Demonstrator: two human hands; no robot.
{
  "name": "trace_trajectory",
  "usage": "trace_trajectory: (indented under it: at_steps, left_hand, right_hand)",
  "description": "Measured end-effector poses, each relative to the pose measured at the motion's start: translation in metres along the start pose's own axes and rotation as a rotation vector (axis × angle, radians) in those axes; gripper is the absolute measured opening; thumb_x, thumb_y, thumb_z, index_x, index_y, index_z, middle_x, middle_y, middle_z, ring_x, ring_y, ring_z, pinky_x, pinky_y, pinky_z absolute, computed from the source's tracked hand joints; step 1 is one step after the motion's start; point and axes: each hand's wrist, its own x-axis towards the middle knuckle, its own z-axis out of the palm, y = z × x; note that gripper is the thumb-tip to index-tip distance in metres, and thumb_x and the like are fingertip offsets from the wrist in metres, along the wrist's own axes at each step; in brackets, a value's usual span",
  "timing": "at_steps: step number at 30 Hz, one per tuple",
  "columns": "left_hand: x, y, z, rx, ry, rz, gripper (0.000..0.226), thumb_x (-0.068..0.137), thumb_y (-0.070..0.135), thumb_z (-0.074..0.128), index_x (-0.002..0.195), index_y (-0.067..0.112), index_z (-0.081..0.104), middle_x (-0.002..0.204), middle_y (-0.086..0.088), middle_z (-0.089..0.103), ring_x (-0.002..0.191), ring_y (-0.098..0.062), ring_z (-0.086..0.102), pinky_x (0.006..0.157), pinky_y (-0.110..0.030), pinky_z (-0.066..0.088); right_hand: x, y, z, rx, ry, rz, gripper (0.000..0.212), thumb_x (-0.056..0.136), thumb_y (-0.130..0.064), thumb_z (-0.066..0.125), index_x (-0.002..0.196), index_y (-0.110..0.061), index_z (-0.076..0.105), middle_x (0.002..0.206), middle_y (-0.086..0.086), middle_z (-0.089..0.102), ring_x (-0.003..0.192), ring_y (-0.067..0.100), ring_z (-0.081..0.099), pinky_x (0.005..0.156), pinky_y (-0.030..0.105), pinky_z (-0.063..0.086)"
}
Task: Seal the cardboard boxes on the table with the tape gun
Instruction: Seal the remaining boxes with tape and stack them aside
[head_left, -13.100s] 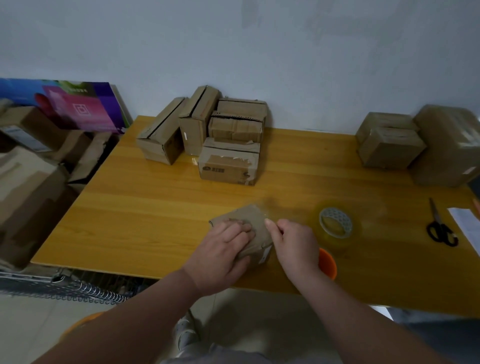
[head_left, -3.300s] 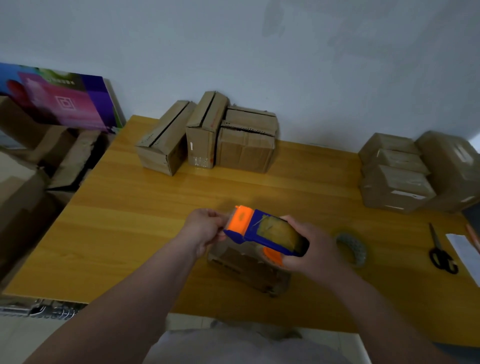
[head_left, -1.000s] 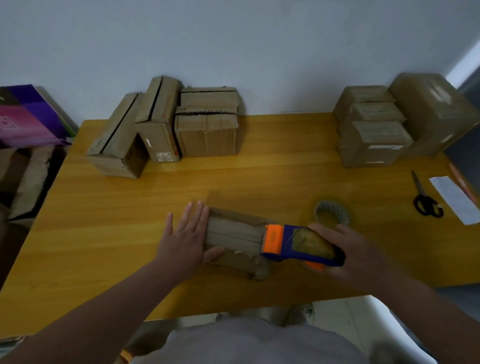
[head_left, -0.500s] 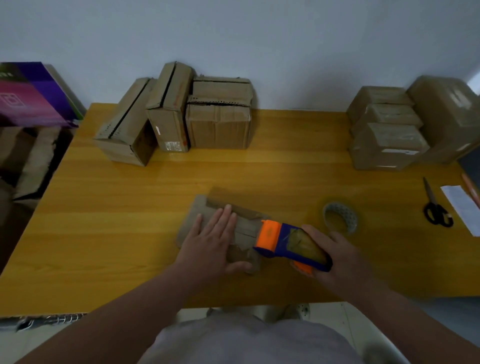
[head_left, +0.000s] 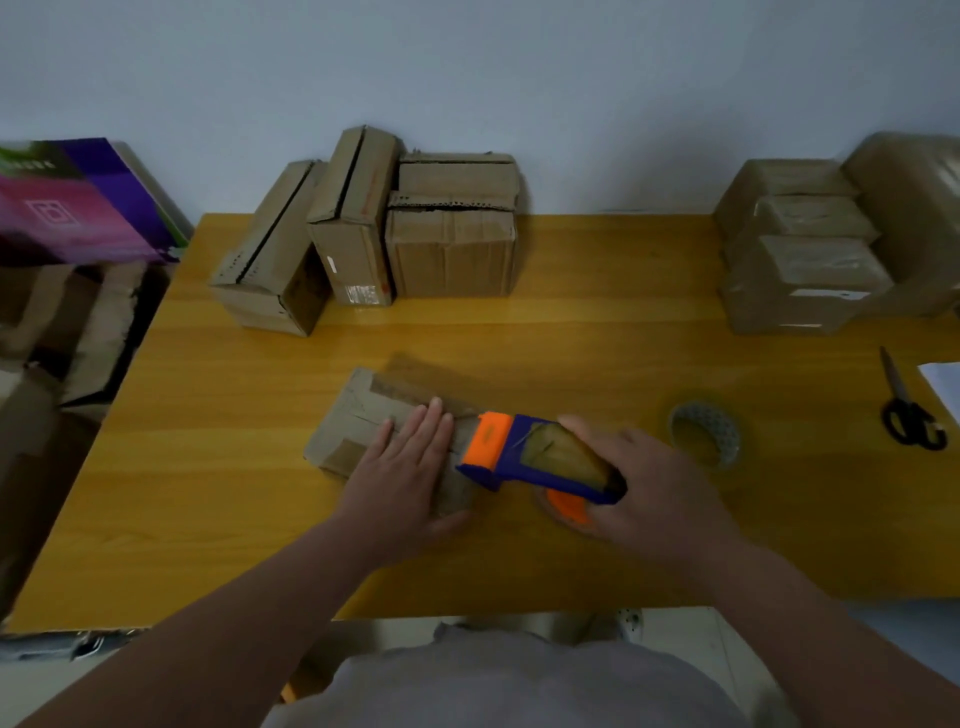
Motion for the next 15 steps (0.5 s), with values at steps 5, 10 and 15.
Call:
trace_trajectory:
  at_steps: [5,10,15]
  left_hand:
    - [0.000,0.000,0.002,0.002,-0.009,-0.018,0.101,0.075,0.080,0.024,0.149,0.014,0.001,0.157,-0.007,-0.002,0.146,-0.021,0.005,0.116,-0.043,0.004]
    - [0.001,0.003,0.003,0.024,0.010,-0.009,0.095,0.076,0.078,0.027,0.151,0.026,-0.002,0.158,-0.010,0.001,0.145,-0.023,0.005,0.115,-0.046,0.007]
    - [0.000,0.004,0.002,0.053,0.031,0.002,0.085,0.079,0.073,0.032,0.150,0.030,0.011,0.154,-0.017,0.018,0.140,-0.031,0.027,0.109,-0.051,0.023]
  right_hand:
    - [-0.020,0.028,-0.028,-0.057,0.032,-0.002,0.077,0.073,-0.067,0.063,0.140,-0.054,0.029,0.094,-0.008,0.046,0.075,0.008,0.050,0.060,0.025,0.049]
    - [-0.015,0.017,-0.018,-0.258,-0.115,0.062,0.074,0.081,-0.070,0.052,0.145,-0.051,0.022,0.098,-0.008,0.038,0.090,0.013,0.054,0.067,0.023,0.046]
    - [0.020,-0.021,-0.003,-0.350,-0.174,0.028,0.066,0.090,-0.053,0.056,0.146,-0.042,0.024,0.117,0.001,0.050,0.103,0.021,0.055,0.078,0.031,0.049]
